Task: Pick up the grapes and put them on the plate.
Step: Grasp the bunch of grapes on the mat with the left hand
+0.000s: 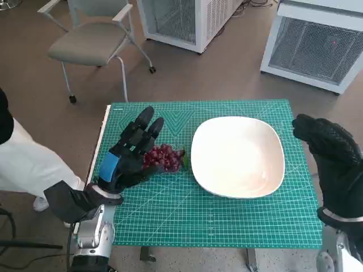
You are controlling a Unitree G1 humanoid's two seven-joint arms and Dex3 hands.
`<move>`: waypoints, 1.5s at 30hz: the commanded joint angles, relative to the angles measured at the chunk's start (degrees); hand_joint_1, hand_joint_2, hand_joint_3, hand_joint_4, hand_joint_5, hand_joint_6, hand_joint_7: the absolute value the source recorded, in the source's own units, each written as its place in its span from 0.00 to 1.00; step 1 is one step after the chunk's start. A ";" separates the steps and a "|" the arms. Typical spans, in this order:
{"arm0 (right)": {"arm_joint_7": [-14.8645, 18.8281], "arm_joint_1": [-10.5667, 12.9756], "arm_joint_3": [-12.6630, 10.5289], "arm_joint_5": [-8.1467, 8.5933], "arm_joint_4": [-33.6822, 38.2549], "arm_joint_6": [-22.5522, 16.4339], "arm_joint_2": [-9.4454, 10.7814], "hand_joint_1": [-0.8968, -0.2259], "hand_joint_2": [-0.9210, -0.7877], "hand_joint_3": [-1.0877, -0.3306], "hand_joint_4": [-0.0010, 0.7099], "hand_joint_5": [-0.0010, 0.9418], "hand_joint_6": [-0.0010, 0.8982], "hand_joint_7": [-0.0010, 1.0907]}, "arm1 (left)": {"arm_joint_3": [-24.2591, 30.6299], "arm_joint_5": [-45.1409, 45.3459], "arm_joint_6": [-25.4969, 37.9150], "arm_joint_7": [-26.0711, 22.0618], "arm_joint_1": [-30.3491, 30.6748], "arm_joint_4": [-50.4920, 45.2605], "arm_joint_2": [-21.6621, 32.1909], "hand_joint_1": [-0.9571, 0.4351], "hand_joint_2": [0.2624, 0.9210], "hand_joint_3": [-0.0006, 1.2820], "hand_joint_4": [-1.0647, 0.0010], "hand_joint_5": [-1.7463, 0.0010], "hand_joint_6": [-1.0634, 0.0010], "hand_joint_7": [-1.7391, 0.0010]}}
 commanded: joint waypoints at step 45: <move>-0.42 2.09 0.22 0.20 -2.02 2.43 -0.14 0.40 0.00 0.53 0.52 0.01 0.00 0.67 | -21.48 59.62 31.22 12.87 -8.22 -16.56 15.52 0.81 0.91 0.00 0.88 0.99 0.75 0.99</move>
